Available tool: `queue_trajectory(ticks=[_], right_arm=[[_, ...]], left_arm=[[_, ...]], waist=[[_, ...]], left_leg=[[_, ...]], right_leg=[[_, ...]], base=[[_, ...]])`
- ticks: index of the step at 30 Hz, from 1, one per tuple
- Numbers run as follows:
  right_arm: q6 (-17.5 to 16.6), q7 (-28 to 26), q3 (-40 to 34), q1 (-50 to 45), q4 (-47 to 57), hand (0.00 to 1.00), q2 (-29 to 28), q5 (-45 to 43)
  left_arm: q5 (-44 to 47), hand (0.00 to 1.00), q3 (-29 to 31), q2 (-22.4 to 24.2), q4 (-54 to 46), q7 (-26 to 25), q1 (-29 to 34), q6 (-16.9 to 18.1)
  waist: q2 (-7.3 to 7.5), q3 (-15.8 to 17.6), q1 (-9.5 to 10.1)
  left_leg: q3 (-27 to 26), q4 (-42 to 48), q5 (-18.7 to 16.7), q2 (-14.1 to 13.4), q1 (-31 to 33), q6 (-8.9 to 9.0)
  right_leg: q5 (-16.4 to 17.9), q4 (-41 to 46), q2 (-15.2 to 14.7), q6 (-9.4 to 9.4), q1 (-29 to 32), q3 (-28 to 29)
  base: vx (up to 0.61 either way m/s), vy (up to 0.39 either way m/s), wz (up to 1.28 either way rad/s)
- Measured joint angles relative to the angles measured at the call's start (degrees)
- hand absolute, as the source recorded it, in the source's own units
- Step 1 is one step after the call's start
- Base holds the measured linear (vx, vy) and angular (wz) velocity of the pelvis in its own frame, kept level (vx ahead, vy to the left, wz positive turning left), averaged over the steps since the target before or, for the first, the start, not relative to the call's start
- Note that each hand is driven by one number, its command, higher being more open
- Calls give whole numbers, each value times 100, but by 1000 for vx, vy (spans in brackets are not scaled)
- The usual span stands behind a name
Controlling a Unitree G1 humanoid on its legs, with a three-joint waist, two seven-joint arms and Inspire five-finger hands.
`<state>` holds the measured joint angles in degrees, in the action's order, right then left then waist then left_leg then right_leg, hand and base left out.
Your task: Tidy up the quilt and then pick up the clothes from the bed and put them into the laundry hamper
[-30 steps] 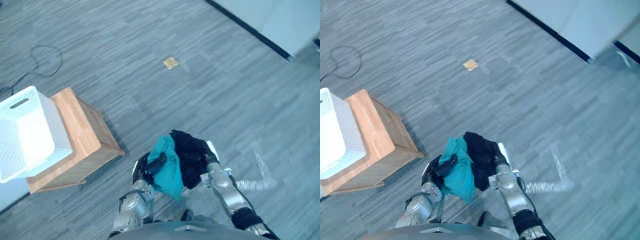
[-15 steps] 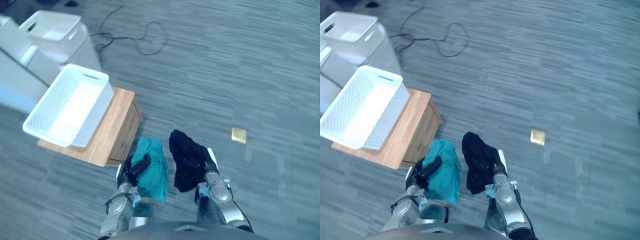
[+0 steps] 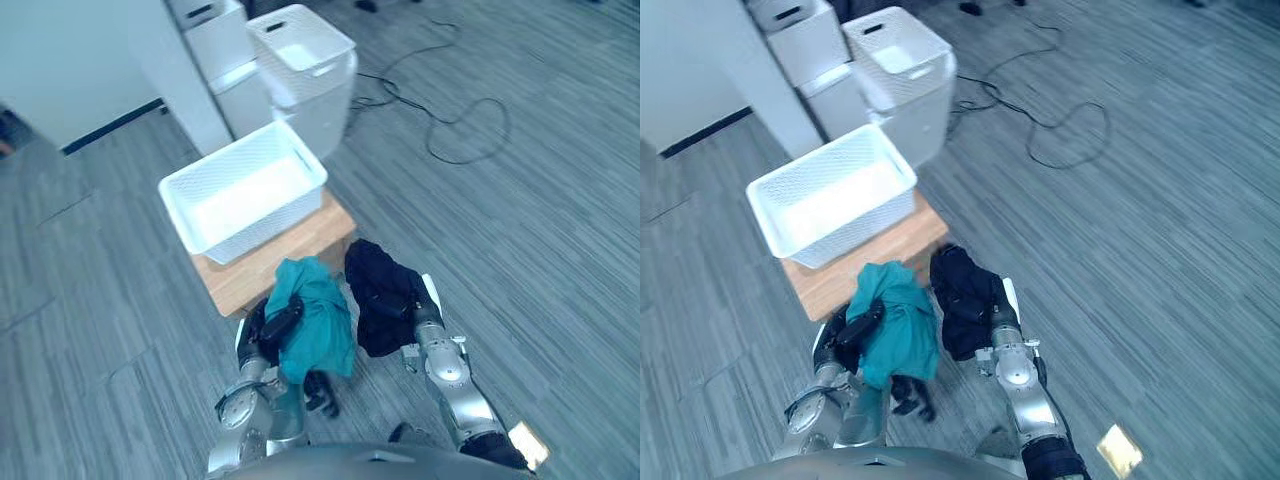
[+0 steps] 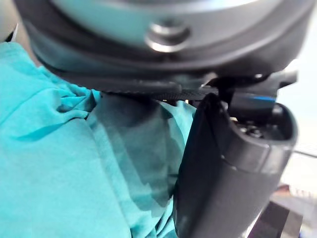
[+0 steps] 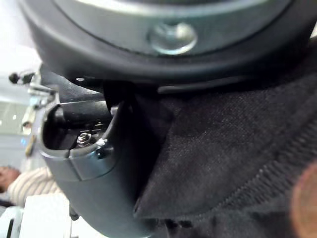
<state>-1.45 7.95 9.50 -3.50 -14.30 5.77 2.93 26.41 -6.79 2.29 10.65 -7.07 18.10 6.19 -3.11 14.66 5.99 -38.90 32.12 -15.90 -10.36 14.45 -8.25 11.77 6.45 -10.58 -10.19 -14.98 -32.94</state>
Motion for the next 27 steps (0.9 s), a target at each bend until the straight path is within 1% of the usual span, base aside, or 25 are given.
queue_trajectory(ticks=[1, 2, 3, 4, 5, 6, 8, 9, 10, 11, 12, 13, 14, 15, 16, 17, 18, 19, 20, 21, 22, 24, 25, 26, 27], right_arm=[[-1, -5, -7, 32, 4, 0, -20, 0], [-1, -9, -49, 118, 8, 0, -104, 0], [2, -11, -188, 178, 6, 0, -154, 0], [1, -11, -245, 191, 7, 0, -196, -1], [-6, -11, -297, 203, 9, 0, -262, -1], [-18, -18, -337, 197, 101, 0, -334, -1], [-62, -18, -360, 151, 216, 0, -408, 0], [-66, -16, -383, 123, 280, 0, -430, 0], [-66, -16, -394, 114, 296, 0, -430, 0], [-61, -17, -430, 97, 297, 0, -434, -1], [-61, -7, -472, 54, 310, 0, -434, -1], [-60, -8, -503, 26, 319, 0, -432, -2], [-58, -8, -552, -16, 371, 0, -425, -16], [-57, -2, -589, -24, 457, 0, -388, -119], [-54, -3, -606, -25, 515, 0, -361, -145], [-53, -2, -632, -34, 659, 0, -327, -143], [-51, 5, -638, -60, 819, 0, -329, -141], [-52, 19, -607, -33, 933, 0, -318, -142], [-46, 25, -561, 26, 1004, 0, -203, -140], [-48, 28, -489, 19, 1318, 0, -80, -138], [-49, 31, -493, 48, 1574, 0, 39, -137], [-52, 82, -497, 198, 1996, 0, 169, -124], [-52, 96, -477, 282, 2138, 0, 171, -124], [-62, 107, -366, 417, 2325, 0, 185, -114], [-75, 105, -287, 508, 2392, 0, 198, -113]], left_arm=[[0, 0, 50, -4, -33, -7, 37, 0], [0, 0, 101, -32, -65, -15, 65, -5], [0, 0, 86, -74, -66, -16, 85, -29], [-1, 0, 80, -85, -67, -15, 121, -36], [-1, 0, 74, -111, -134, -16, 204, -37], [-16, 0, 47, -148, -273, -15, 350, -38], [-159, 0, -51, -281, -460, -7, 427, -39], [-325, 0, -172, -410, -559, 8, 401, -42], [-420, 0, -226, -459, -609, 16, 384, -44], [-525, 0, -314, -517, -700, 30, 355, -44], [-657, 0, -370, -556, -735, 58, 293, -44], [-665, 0, -391, -568, -730, 85, 246, -44], [-664, 0, -406, -565, -730, 115, 172, -43], [-664, 0, -410, -560, -724, 129, 64, -43], [-662, 0, -410, -557, -719, 133, 5, -43], [-655, 0, -393, -571, -729, 143, -64, -29], [-655, 0, -363, -617, -775, 165, -59, -20], [-655, 0, -308, -677, -759, 193, -53, -15], [-651, 0, -225, -590, -706, 188, -8, -43], [-650, 0, -216, -497, -739, 204, 64, -29], [-647, 0, -216, -425, -741, 229, 59, -26], [-621, 0, -212, -295, -761, 298, 50, -26], [-622, 0, -228, -280, -764, 343, 56, -26], [-615, 0, -239, -274, -787, 411, 60, -26], [-595, 0, -239, -272, -810, 426, 60, -26]], waist=[[84, -55, 9], [211, -85, 14], [247, -82, 10], [251, -84, -11], [259, -89, -70], [240, -111, -200], [272, -135, -310], [290, -151, -341], [292, -153, -364], [290, -152, -433], [288, -150, -522], [290, -151, -546], [294, -155, -612], [281, -151, -668], [273, -148, -681], [301, -163, -707], [399, -191, -709], [465, -162, -664], [294, -236, -592], [149, -324, -595], [74, -369, -599], [56, -381, -607], [58, -382, -605], [71, -398, -607], [73, -404, -612]], left_leg=[[8, -94, -31, 127, -6, -58], [218, -290, -55, 377, -78, -97], [423, -557, -54, 579, -314, -95], [533, -681, -51, 643, -470, -89], [759, -983, -27, 762, -842, -50], [1017, -1288, 29, 791, -1193, 45], [1225, -1502, 70, 791, -1417, 112], [1360, -1635, 102, 791, -1560, 166], [1421, -1687, 113, 791, -1622, 185], [1576, -1778, 142, 792, -1753, 234], [1774, -1861, 158, 791, -1864, 260], [1864, -1887, 164, 791, -1911, 271], [2043, -1919, 178, 790, -1967, 296], [2231, -1937, 198, 758, -1981, 336], [2285, -1932, 195, 727, -1980, 372], [2314, -1911, 142, 679, -1999, 642], [2315, -1873, 2, 683, -2062, 905], [2302, -1793, -157, 656, -2202, 1105], [2218, -1714, -197, 404, -2176, 1173], [2083, -1762, -208, 181, -2196, 1277], [2038, -1857, -182, 85, -2204, 1343], [1991, -2131, -46, -12, -2414, 1501], [1978, -2176, -35, -20, -2522, 1509], [1977, -2177, -34, -19, -2587, 1509], [1976, -2176, -34, -7, -2597, 1509]], right_leg=[[-7, 55, -52, 9, 0, -37], [-53, 326, -169, 76, -22, -40], [-136, 949, -322, 200, 5, 21], [-209, 1313, -379, 256, 46, 83], [-155, 2178, -446, 296, 172, 336], [-115, 3444, -468, 358, 523, 519], [-99, 4545, -544, 384, 1032, 545], [-34, 5164, -591, 487, 1517, 687], [-7, 5328, -619, 531, 1706, 725], [66, 5377, -651, 647, 2037, 816], [148, 5139, -656, 777, 2255, 876], [188, 4912, -632, 843, 2353, 941], [255, 4331, -579, 952, 2519, 1079], [265, 3376, -410, 976, 2703, 1414], [250, 2841, -310, 960, 2759, 1628], [-80, 1696, -177, 815, 2743, 2015], [-904, 919, -147, 842, 2684, 2218], [-1462, 794, -162, 279, 2596, 2402], [-1480, 626, 53, 352, 2488, 2394], [-1511, 332, 265, 396, 2348, 2315], [-1556, 162, 365, 457, 2282, 2238], [-1704, -172, 537, 552, 2028, 2169], [-1760, -337, 584, 559, 1866, 2161], [-1816, -528, 589, 520, 1711, 2153], [-1871, -622, 588, 510, 1656, 2156]], base=[[422, 86, 112], [436, 134, 109], [430, 143, 110], [394, 115, 106], [365, 52, 107], [427, -7, 99], [330, -77, 69], [228, -88, 53], [276, -104, 57], [262, -118, 69], [263, -133, 74], [247, -177, 77], [229, -220, 75], [217, -243, 72], [247, -346, 70], [210, -308, 57], [279, -398, 48], [201, -265, 8], [256, -318, -13], [230, -241, -16], [224, -211, 2], [168, -96, 3], [127, -32, 0], [54, 10, 2], [21, 33, -4]])
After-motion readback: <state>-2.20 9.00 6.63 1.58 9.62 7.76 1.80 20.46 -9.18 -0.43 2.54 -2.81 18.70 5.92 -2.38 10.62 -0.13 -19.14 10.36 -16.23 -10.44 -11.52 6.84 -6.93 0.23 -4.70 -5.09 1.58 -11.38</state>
